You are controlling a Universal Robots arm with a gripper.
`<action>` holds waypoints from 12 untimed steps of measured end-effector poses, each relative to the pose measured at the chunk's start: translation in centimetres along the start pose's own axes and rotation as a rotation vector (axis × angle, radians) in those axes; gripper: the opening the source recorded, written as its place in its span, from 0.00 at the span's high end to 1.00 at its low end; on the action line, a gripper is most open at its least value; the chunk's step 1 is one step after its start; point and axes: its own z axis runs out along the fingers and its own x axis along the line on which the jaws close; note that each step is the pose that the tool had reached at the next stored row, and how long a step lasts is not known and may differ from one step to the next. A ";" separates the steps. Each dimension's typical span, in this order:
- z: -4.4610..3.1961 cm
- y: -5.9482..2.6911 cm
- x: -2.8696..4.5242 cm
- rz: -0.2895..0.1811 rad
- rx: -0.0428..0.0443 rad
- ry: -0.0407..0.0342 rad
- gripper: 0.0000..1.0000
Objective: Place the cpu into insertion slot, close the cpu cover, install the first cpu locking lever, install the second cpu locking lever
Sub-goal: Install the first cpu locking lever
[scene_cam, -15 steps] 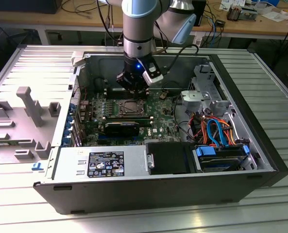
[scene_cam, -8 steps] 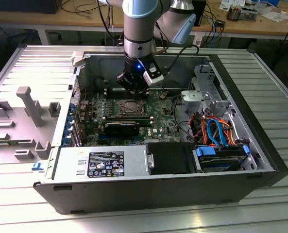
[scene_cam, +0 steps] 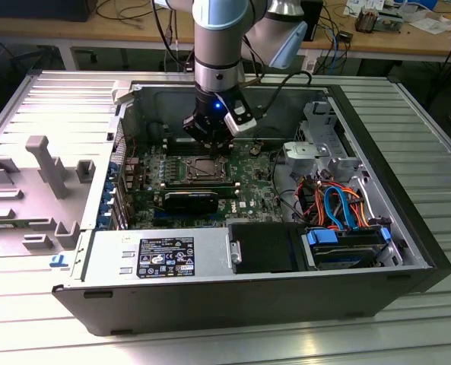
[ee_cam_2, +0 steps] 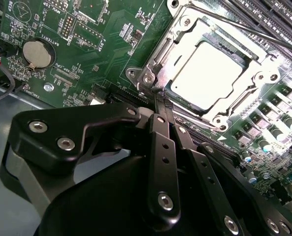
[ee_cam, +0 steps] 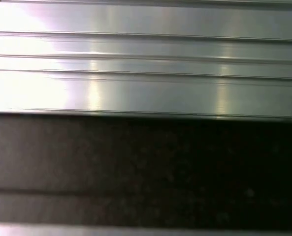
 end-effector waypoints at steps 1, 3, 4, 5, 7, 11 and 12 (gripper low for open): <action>0.00 -0.04 0.00 0.000 0.0000 0.0006 0.89; 0.02 -0.10 -0.01 0.001 0.0000 0.0016 0.89; 0.03 -0.12 -0.02 0.001 0.0000 0.0019 0.89; 0.04 -0.15 -0.02 0.001 0.0001 0.0023 0.89; 0.05 -0.17 -0.02 0.001 0.0001 0.0026 0.89; 0.09 -0.19 -0.03 0.001 0.0060 0.0033 0.89; 0.11 -0.19 -0.03 0.001 0.0092 0.0034 0.89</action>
